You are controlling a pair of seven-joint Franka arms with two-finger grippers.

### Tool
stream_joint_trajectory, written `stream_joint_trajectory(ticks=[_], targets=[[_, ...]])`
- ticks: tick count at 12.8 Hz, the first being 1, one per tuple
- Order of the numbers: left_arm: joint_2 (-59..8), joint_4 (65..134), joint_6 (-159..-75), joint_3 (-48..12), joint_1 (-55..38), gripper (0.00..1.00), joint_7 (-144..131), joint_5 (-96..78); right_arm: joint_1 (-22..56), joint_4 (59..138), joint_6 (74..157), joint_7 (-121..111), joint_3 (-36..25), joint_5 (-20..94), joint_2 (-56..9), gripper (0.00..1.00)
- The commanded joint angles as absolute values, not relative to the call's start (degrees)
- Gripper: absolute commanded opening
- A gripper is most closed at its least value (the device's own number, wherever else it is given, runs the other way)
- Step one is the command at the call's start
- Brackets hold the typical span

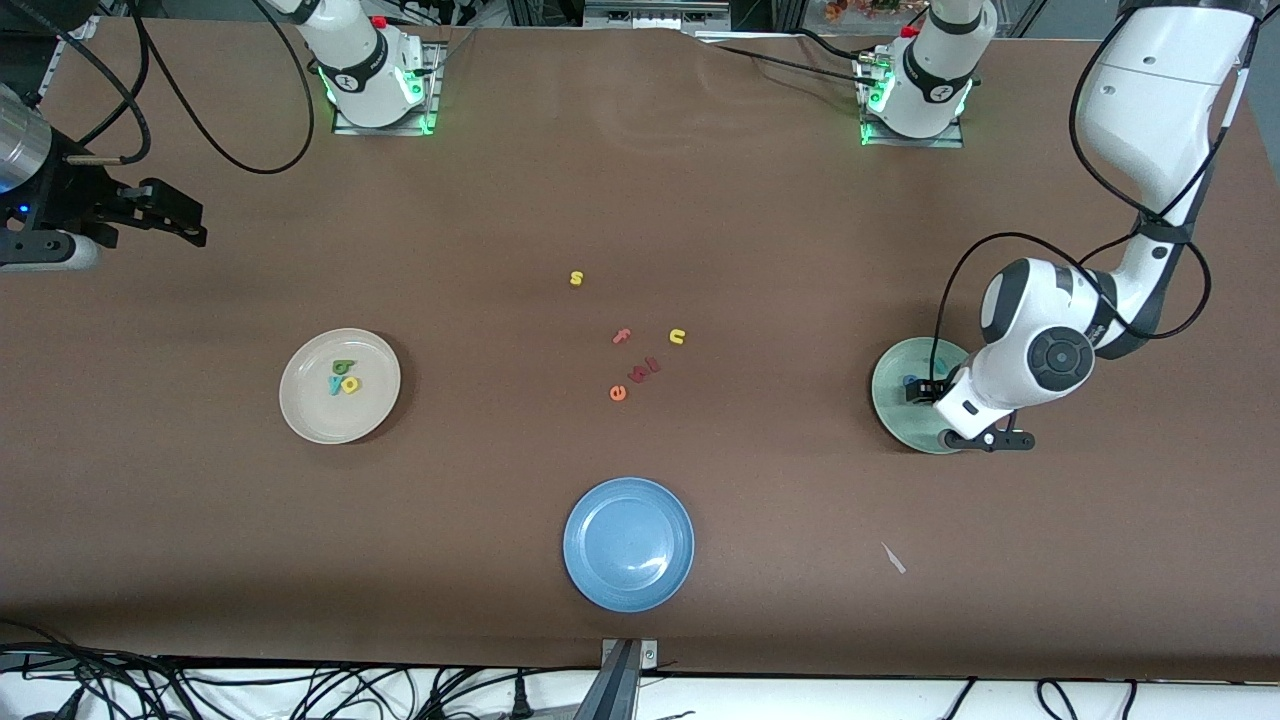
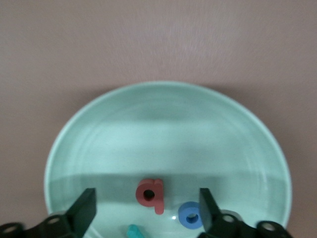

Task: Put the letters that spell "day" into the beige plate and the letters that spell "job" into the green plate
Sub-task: 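Release the pink a onto the green plate with the left gripper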

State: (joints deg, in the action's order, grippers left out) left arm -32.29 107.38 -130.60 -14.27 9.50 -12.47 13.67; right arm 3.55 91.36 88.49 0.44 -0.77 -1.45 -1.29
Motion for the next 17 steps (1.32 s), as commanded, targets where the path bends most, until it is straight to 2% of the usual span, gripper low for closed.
stream_joint_trajectory(ticks=[1, 3, 5, 9, 14, 17], targets=[[-26.3, 107.1, -127.6, -14.9, 9.6, 1.00, -13.3, 14.9, 3.8, 89.9, 87.4, 1.0, -0.8, -2.2, -1.8, 1.00], [-21.6, 105.9, -120.3, -16.2, 9.5, 1.00, -13.3, 14.1, 3.8, 89.9, 87.4, 1.0, -0.8, -2.2, -1.8, 1.00], [-18.8, 101.5, -111.8, -18.3, 9.6, 1.00, -13.3, 14.0, 3.8, 89.9, 87.4, 1.0, -0.8, -2.1, -1.8, 1.00], [-17.3, 88.3, -95.3, -21.4, 9.7, 1.00, -13.0, 7.8, 3.8, 89.9, 87.4, 0.9, -0.8, -1.9, -1.8, 1.00], [-15.2, 80.1, -84.2, -21.9, 9.7, 1.00, -9.7, 5.5, 3.7, 90.1, 87.4, 0.9, -0.9, -1.8, -1.8, 1.00], [-11.8, 80.3, -82.1, -21.2, 9.1, 1.00, -5.5, 2.8, 3.6, 90.1, 87.4, 0.7, -0.9, -1.8, -2.2, 1.00]])
